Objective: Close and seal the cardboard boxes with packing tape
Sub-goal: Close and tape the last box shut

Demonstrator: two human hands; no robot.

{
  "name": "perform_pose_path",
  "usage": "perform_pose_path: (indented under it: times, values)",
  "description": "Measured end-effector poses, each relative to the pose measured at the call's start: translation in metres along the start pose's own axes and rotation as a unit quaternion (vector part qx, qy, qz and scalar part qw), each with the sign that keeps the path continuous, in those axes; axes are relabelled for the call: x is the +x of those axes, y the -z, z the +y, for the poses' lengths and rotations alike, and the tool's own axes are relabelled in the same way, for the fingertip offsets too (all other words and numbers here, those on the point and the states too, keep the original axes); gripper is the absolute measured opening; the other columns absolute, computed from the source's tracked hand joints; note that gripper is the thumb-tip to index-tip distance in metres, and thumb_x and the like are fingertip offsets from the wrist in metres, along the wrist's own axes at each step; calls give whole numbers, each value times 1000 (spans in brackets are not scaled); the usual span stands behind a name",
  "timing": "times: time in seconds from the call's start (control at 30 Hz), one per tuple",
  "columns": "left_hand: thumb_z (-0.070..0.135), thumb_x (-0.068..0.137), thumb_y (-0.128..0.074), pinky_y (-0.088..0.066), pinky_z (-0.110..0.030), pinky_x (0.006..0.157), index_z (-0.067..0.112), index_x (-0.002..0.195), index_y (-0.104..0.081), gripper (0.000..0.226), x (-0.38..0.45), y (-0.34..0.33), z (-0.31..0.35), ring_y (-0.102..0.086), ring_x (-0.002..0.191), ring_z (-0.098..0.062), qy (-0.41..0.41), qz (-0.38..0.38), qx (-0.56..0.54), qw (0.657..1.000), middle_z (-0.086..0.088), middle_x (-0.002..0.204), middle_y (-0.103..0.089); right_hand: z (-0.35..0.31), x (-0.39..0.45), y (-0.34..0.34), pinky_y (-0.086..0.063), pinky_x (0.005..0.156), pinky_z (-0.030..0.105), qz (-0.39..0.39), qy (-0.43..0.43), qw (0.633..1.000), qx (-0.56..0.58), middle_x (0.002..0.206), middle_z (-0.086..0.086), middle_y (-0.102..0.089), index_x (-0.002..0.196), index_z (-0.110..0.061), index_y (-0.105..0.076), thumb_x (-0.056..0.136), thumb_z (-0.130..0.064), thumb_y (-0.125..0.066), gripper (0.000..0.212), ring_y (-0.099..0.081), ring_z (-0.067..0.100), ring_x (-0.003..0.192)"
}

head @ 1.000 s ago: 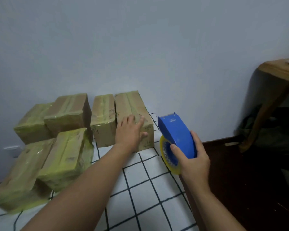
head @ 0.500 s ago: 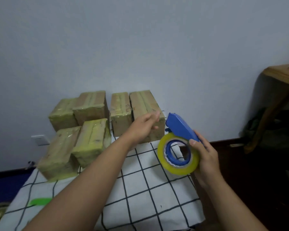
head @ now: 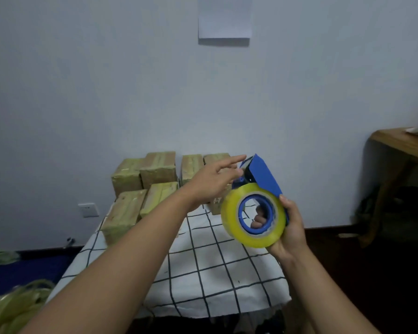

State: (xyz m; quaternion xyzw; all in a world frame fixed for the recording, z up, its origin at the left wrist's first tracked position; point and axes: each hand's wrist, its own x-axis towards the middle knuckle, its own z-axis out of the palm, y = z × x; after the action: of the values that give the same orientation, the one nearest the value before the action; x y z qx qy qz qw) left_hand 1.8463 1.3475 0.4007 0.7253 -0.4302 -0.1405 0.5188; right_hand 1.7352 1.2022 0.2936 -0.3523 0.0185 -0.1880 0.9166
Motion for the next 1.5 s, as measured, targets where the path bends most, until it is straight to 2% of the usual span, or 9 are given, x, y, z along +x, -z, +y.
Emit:
perform_pose_path:
  times: [0.17, 0.37, 0.5, 0.6, 0.77, 0.87, 0.97, 1.17, 1.5]
  values:
    - [24, 98, -56, -47, -8, 81, 26, 131, -62, 33, -17, 2, 21, -58, 104, 1, -45, 34, 36, 998, 4, 122, -58, 0, -9, -23, -50, 51, 21, -40, 4, 998, 40, 68, 5, -63, 94, -8, -68, 74, -41, -74, 38, -56, 14, 51]
    - [67, 75, -60, -55, -43, 91, 39, 101, -66, 39, -24, 4, 15, -65, 99, -14, -19, 141, 30, 989, 10, 112, -63, -3, -14, -37, -52, 47, 23, -26, 66, 997, -16, 65, 3, -65, 101, -7, -60, 94, -29, -41, 29, -62, 11, 52]
    - [49, 79, -71, -57, -42, 87, 29, 105, -57, 36, -21, -3, 4, -68, 95, -16, 57, 183, -70, 979, 3, 114, -61, -1, -9, -35, -54, 55, 22, -25, 113, 987, -116, 82, 3, -71, 112, -7, -60, 88, -22, -52, 29, -67, 11, 68]
    - [28, 91, -66, -58, -33, 81, 20, 110, -55, 23, -15, -7, -6, -69, 93, -19, 116, 189, -202, 954, -6, 112, -63, 3, -4, -27, -57, 67, 30, 12, 133, 975, -175, 117, 17, -67, 136, -7, -54, 78, -32, -72, 66, -67, 24, 93]
    - [29, 97, -54, -56, -35, 85, 13, 98, -58, 16, -13, -4, -17, -67, 101, -30, 170, 178, -329, 912, -15, 104, -61, 5, -6, -21, -55, 66, 27, 63, 150, 957, -239, 114, 6, -69, 129, -18, -61, 69, -34, -76, 64, -68, 19, 87]
    - [39, 93, -62, -59, -32, 72, 7, 99, -57, 32, -13, 1, -24, -67, 92, -28, 203, 170, -380, 886, -16, 99, -57, 8, -7, -19, -55, 76, 28, 68, 155, 940, -295, 112, -4, -71, 122, -29, -65, 60, -44, -79, 65, -69, 18, 99]
    - [23, 90, -69, -59, -28, 64, -3, 110, -61, 33, -15, 3, -32, -70, 79, -24, 215, 160, -433, 861, -14, 95, -59, 8, -8, -18, -57, 78, 27, 58, 157, 924, -345, 118, -10, -68, 123, -35, -64, 60, -45, -79, 65, -67, 14, 106]
    - [-12, 90, -54, -60, -27, 63, -11, 114, -54, 24, -23, 18, -55, -72, 93, -32, 253, 164, -431, 851, -30, 116, -63, 4, -13, -20, -56, 74, 23, 19, 159, 898, -411, 119, -14, -64, 121, -39, -62, 63, -34, -80, 61, -64, 8, 105]
    - [2, 89, -65, -59, -25, 65, 0, 99, -64, 11, -31, 36, -73, -67, 80, -18, 326, 90, -318, 886, -13, 84, -72, 1, -13, -14, -56, 92, 31, -71, 149, 804, -571, 130, -20, -55, 132, -51, -51, 63, -54, -79, 75, -57, 4, 115]
